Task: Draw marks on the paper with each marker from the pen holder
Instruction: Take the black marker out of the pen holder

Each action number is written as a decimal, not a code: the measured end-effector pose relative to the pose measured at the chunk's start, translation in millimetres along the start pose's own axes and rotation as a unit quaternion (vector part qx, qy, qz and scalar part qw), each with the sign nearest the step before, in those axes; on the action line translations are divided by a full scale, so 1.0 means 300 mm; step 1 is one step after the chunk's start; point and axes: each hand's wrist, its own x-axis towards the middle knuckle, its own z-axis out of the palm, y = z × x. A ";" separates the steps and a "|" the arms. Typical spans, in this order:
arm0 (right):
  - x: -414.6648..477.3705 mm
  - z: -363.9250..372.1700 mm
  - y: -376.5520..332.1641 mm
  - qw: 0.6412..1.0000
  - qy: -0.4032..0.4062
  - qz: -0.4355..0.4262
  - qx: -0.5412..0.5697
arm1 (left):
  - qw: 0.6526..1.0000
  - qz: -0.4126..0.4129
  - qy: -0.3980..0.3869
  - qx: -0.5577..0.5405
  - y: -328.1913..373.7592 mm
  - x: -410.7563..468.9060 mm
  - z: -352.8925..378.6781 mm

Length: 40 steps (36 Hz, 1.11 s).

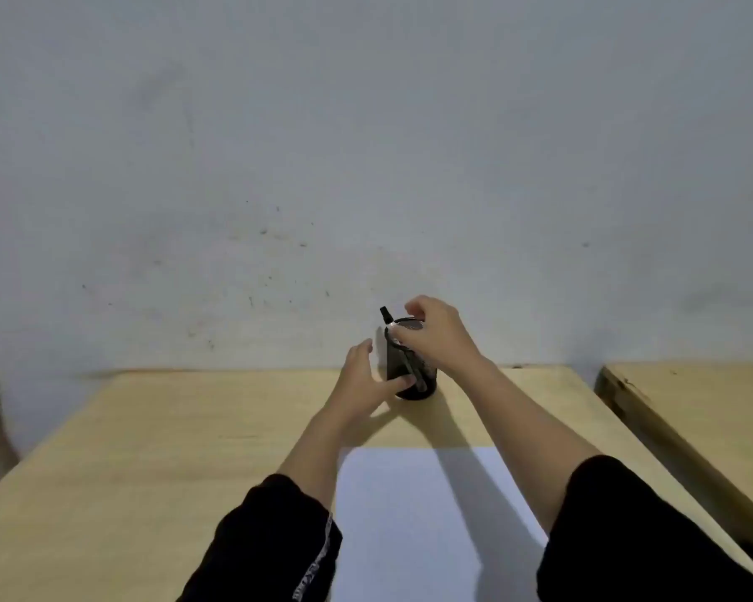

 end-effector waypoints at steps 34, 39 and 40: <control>0.075 0.031 0.009 0.987 0.132 -0.074 0.062 | 0.994 0.029 0.038 -0.100 -0.079 0.115 0.134; 0.033 -0.022 -0.047 0.961 0.188 -0.137 0.151 | 0.993 0.008 0.063 -0.096 -0.042 0.094 0.135; 0.019 -0.036 -0.062 0.954 0.197 -0.152 0.169 | 0.993 0.001 0.066 -0.096 -0.035 0.089 0.133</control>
